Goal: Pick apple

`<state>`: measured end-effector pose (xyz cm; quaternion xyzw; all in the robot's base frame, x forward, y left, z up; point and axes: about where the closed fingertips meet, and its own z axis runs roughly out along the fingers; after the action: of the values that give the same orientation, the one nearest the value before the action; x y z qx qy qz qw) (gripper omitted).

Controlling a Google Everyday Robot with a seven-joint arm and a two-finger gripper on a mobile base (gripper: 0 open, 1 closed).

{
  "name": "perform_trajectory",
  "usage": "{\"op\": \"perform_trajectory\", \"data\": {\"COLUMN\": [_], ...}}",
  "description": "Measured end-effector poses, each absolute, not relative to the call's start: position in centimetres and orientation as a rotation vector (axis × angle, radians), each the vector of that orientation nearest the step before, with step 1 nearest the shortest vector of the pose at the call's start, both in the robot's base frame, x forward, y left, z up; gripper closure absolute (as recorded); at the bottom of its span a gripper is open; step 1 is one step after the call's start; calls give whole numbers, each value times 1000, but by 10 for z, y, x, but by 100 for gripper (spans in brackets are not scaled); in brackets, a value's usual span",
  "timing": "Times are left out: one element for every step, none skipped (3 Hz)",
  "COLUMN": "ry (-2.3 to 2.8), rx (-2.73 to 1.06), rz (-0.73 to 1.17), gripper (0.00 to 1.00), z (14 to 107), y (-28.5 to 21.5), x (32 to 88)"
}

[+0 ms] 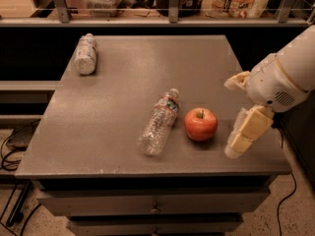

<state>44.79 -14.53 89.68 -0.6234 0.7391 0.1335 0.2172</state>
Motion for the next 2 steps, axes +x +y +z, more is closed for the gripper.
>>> {"op": "perform_trajectory", "data": {"ry": [2047, 2060], "rx": [-1663, -1619], "rz": [473, 550], "gripper": [0, 2], "z": [867, 845], "y": [-123, -108], "x": [453, 458]}}
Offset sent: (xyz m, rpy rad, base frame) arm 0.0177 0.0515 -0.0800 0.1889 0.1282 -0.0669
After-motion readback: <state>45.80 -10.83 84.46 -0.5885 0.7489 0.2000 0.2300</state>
